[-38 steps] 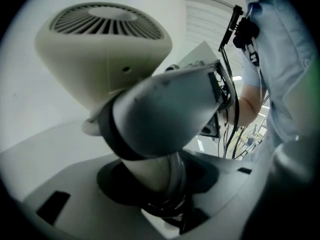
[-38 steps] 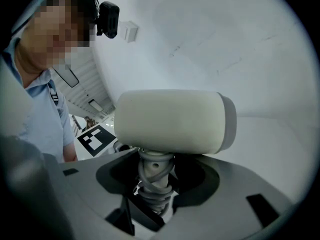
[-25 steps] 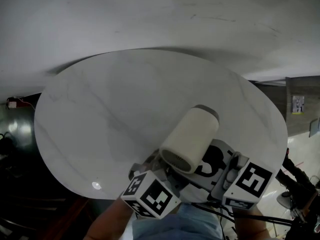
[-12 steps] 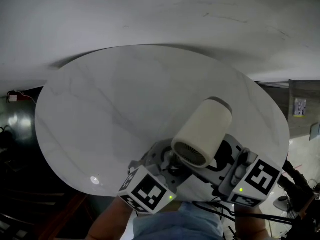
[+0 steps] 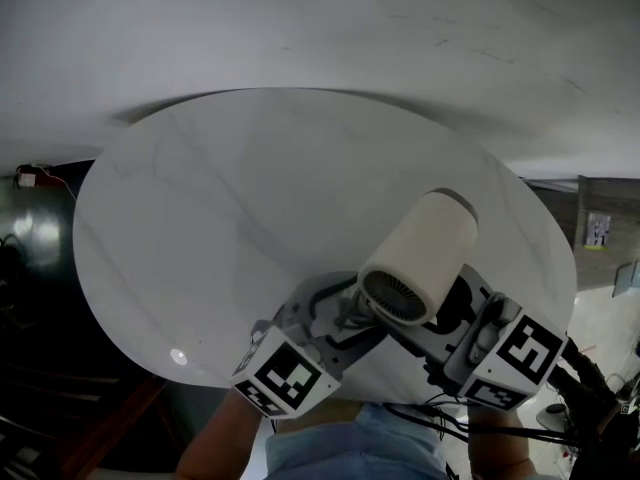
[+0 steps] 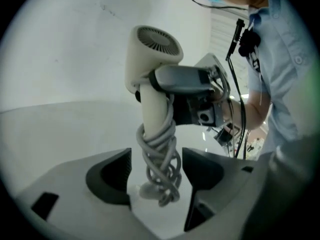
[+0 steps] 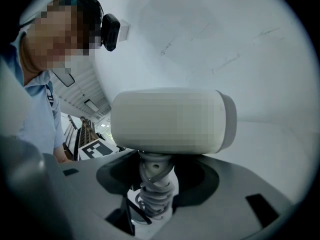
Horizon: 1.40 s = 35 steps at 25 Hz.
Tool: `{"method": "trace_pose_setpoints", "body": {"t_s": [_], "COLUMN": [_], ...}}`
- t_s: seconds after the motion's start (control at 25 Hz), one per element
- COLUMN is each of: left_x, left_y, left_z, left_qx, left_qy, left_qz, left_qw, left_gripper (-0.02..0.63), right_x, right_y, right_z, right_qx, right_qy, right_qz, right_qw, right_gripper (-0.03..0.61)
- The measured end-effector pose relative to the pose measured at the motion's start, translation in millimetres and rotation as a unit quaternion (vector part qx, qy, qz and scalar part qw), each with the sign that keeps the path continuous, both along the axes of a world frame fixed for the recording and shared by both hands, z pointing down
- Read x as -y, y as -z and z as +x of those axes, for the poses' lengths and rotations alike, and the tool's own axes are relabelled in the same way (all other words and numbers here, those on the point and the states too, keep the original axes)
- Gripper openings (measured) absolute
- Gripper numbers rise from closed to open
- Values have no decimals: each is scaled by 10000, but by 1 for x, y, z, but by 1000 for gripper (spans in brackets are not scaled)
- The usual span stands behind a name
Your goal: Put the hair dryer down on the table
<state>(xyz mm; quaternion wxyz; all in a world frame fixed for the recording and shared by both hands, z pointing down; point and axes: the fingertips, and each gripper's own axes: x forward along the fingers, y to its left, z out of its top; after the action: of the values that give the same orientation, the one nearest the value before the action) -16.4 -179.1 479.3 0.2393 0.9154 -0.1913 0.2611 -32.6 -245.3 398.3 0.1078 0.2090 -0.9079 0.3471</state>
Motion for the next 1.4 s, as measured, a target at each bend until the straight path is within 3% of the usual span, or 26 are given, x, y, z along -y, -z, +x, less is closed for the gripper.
{"method": "trace_pose_setpoints", "body": {"t_s": [0.12,0.76,1.0,1.4], "left_x": [-8,-14,-10,-5], "left_y": [-5,-4,1,1], "left_z": [-9,-25,-33,-50], "left_qx": [370,358,372,303], "left_qy": [-19,229,348,572], "left_qz": [20,149,183,189], "left_qw": [9993,9990,9985,9977], "left_gripper": [308,308,308,308], "right_x": [4,5,13,18], "right_y": [7,2,2,-12], "right_z": [4,27,37,15], "right_qx": [-103,-524,-927,-1269], "right_qy": [-43,-103,-57,217], "right_qz": [135,71,169,277], "right_qw": [9998,9985,9955,9913], "right_gripper": [222,222,222,224]}}
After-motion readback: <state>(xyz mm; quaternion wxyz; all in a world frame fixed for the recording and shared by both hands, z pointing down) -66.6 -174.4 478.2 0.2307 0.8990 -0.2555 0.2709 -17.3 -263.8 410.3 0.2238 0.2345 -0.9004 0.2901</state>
